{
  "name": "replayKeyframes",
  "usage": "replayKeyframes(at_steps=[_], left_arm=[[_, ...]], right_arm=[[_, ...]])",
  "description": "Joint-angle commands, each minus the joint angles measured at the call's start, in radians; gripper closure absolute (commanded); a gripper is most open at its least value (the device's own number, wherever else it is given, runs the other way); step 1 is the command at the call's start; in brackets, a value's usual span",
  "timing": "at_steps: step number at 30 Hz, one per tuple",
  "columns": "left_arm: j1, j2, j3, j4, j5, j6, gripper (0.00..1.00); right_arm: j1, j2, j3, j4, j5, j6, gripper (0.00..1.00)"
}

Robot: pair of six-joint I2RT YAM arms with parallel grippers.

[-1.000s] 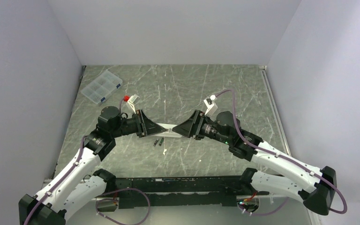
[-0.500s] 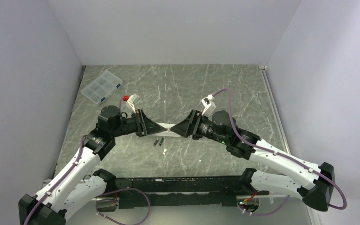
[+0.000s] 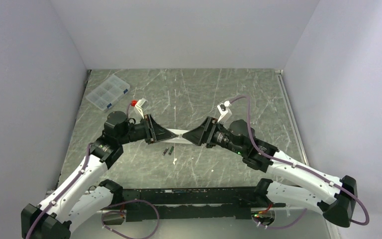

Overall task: Load the batteries into the remote control
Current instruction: Remove the battery cover from the remote control.

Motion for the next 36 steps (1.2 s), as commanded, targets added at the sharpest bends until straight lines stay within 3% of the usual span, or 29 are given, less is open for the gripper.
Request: replayKeyframes(at_steps=[1, 21, 36], left_arm=[[-0.014, -0.017, 0.025, 0.144, 0.106, -0.045, 1.0], [-0.014, -0.027, 0.026, 0.087, 0.082, -0.018, 1.0], [-0.014, -0.007, 0.023, 0.068, 0.078, 0.0, 1.0]], right_arm=[[0.009, -0.019, -0.029, 0.111, -0.064, 0.023, 0.34], [0.006, -0.098, -0.096, 0.273, -0.123, 0.057, 0.34], [0.007, -0.135, -0.102, 0.289, -0.114, 0.045, 0.34]])
